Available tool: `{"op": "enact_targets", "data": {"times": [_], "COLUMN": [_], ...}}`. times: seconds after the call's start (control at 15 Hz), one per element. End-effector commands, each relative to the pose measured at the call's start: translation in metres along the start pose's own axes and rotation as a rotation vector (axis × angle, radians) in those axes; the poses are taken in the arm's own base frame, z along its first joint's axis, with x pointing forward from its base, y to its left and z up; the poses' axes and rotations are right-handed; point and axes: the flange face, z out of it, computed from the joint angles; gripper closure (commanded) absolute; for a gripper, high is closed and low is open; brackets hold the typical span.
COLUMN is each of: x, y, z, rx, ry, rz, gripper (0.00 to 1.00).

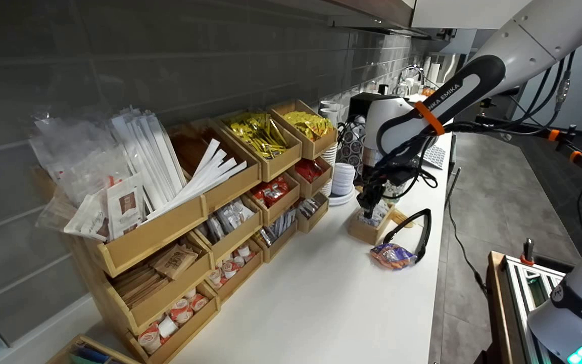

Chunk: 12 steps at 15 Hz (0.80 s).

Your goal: Remove one object from the box

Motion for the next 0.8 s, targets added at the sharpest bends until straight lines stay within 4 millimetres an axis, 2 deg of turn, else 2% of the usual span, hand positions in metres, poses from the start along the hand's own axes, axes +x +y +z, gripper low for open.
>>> {"op": "enact_targets", "data": {"times": [0.0, 0.07, 0.2, 0.47, 0.73], "x": [-0.001, -0.001, -0.001, -0.002, -0.004], "y": [0.002, 0.002, 0.003, 0.004, 0.003], "z": [-0.005, -0.007, -0.011, -0.016, -0.01], "rx": [0.008, 0.007, 0.007, -0.009, -0.032], "ry": [-0.011, -0.01, -0.003, 0.011, 0.006], "rz": [-0.001, -0.002, -0.007, -0.024, -0.042], "gripper": [1.0, 1.0, 0.73, 0.44, 0.15]}}
